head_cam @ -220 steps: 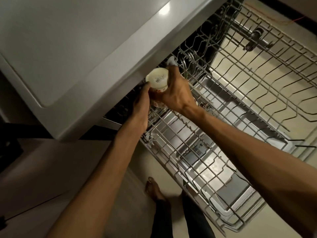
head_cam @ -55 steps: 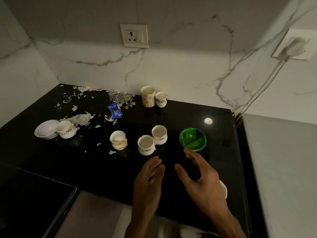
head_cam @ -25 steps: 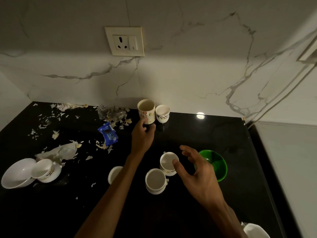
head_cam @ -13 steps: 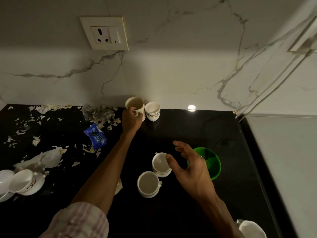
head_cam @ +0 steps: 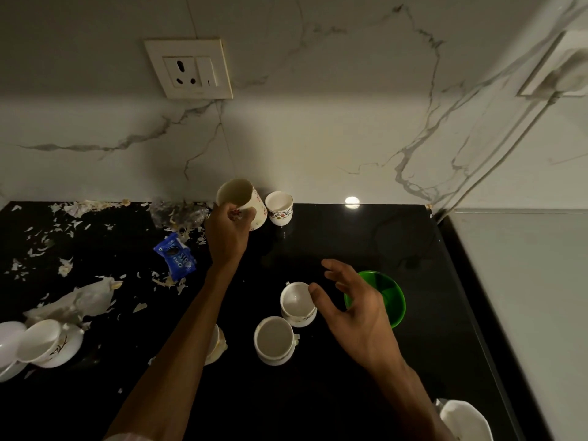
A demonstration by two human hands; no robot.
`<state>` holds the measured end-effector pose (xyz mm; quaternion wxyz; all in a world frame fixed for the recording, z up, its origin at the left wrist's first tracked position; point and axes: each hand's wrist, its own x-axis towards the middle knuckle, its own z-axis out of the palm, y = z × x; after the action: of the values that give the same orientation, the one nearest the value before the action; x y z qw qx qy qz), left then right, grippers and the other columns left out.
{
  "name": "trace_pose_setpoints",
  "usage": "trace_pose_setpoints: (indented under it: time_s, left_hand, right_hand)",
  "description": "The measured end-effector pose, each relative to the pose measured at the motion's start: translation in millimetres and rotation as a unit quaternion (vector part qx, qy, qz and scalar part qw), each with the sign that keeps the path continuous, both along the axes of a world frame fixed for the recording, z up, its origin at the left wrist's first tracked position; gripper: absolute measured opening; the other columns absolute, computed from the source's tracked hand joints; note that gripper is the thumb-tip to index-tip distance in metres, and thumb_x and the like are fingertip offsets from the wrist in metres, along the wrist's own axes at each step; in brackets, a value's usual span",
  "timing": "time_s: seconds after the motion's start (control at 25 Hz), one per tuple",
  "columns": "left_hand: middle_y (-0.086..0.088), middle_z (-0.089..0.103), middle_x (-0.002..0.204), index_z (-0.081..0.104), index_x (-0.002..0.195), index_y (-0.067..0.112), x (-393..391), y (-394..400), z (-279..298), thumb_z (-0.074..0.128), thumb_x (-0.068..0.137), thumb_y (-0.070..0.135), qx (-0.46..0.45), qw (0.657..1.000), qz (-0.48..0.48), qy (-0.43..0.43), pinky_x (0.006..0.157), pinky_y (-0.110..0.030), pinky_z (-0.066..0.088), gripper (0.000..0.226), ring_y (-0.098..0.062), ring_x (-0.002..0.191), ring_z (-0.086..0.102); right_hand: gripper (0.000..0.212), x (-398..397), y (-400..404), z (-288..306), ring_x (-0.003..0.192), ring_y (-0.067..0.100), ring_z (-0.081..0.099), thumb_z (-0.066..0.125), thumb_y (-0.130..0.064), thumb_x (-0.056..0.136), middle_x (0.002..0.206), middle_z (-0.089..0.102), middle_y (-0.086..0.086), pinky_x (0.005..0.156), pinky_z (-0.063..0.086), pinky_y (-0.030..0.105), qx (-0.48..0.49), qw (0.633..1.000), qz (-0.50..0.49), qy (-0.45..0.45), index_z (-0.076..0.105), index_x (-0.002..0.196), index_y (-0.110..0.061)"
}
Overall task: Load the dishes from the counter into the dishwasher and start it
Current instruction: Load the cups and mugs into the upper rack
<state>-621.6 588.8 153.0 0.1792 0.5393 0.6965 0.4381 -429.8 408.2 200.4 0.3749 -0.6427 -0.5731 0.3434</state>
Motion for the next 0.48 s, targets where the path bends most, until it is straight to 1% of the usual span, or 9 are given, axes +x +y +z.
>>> trace_pose_setpoints:
  time_s: [0.08,0.16,0.2,0.24,0.28,0.32,0.36,0.4,0.48]
  left_hand:
    - [-0.002,0.068,0.098,0.067,0.096,0.004,4,-35,24,0.075,0.084,0.026,0.023,0.998,-0.020,-0.051,0.056,-0.005,0.043,0.026,-0.006,0.081,0.062]
    - [0.008,0.068,0.100,0.068,0.100,0.012,9,-74,44,0.076,0.083,0.026,0.016,0.989,-0.051,-0.135,0.060,-0.003,0.047,0.023,0.007,0.080,0.064]
    - [0.012,0.069,0.100,0.068,0.100,0.017,12,-94,51,0.076,0.082,0.027,-0.002,0.983,-0.064,-0.174,0.063,-0.006,0.049,0.021,0.011,0.082,0.065]
    - [0.013,0.071,0.098,0.069,0.097,0.022,15,-113,55,0.076,0.081,0.027,-0.023,0.975,-0.073,-0.210,0.067,-0.011,0.052,0.019,0.009,0.085,0.066]
    - [0.012,0.074,0.095,0.070,0.094,0.025,19,-132,58,0.077,0.080,0.026,-0.043,0.965,-0.078,-0.245,0.072,-0.018,0.054,0.015,0.004,0.087,0.068]
    - [0.009,0.075,0.091,0.071,0.089,0.026,24,-149,61,0.078,0.079,0.023,-0.062,0.956,-0.079,-0.276,0.075,-0.025,0.055,0.012,-0.003,0.088,0.070]
    - [0.007,0.076,0.088,0.073,0.086,0.025,29,-163,63,0.078,0.079,0.019,-0.081,0.948,-0.080,-0.296,0.075,-0.028,0.056,0.011,-0.009,0.088,0.071]
    - [0.006,0.076,0.085,0.073,0.085,0.023,35,-177,66,0.078,0.078,0.015,-0.099,0.944,-0.084,-0.305,0.073,-0.028,0.056,0.011,-0.011,0.086,0.072]
    - [0.007,0.076,0.084,0.074,0.086,0.020,46,-200,70,0.076,0.079,0.010,-0.122,0.937,-0.107,-0.308,0.065,-0.017,0.054,0.012,-0.005,0.081,0.071]
  right_hand:
    - [0.046,0,-3,2,0.102,-0.025,0.048,0.067,-0.038,0.089,0.111,0.055,-0.029,0.088,0.040,0.001,0.007,1.000,-0.007,0.021,0.054,0.132,-0.030]
    - [0.044,1,-6,4,0.109,-0.015,0.054,0.067,-0.036,0.088,0.113,0.061,-0.022,0.096,0.046,0.012,0.013,0.998,-0.010,0.057,0.057,0.130,-0.026]
    - [0.043,1,-9,5,0.110,-0.009,0.057,0.068,-0.034,0.089,0.116,0.064,-0.017,0.097,0.049,0.018,0.012,0.996,-0.013,0.083,0.058,0.129,-0.024]
    - [0.042,2,-11,7,0.109,-0.006,0.059,0.068,-0.032,0.089,0.117,0.065,-0.013,0.095,0.051,0.021,0.004,0.993,-0.017,0.116,0.058,0.128,-0.024]
    - [0.041,3,-14,10,0.107,-0.004,0.061,0.068,-0.031,0.088,0.118,0.066,-0.011,0.092,0.053,0.022,-0.009,0.988,-0.018,0.155,0.057,0.127,-0.023]
    - [0.041,3,-18,13,0.105,-0.002,0.064,0.068,-0.032,0.087,0.118,0.066,-0.010,0.087,0.054,0.020,-0.023,0.979,-0.015,0.202,0.056,0.125,-0.024]
    - [0.042,4,-22,15,0.104,0.001,0.066,0.068,-0.033,0.085,0.117,0.068,-0.010,0.084,0.054,0.019,-0.038,0.967,-0.011,0.253,0.056,0.124,-0.025]
    - [0.046,5,-27,15,0.104,0.005,0.067,0.069,-0.037,0.081,0.116,0.069,-0.008,0.084,0.055,0.022,-0.057,0.951,-0.007,0.305,0.055,0.123,-0.025]
    - [0.059,7,-35,12,0.108,0.016,0.067,0.070,-0.042,0.073,0.119,0.069,-0.001,0.090,0.055,0.033,-0.104,0.912,-0.017,0.396,0.053,0.127,-0.024]
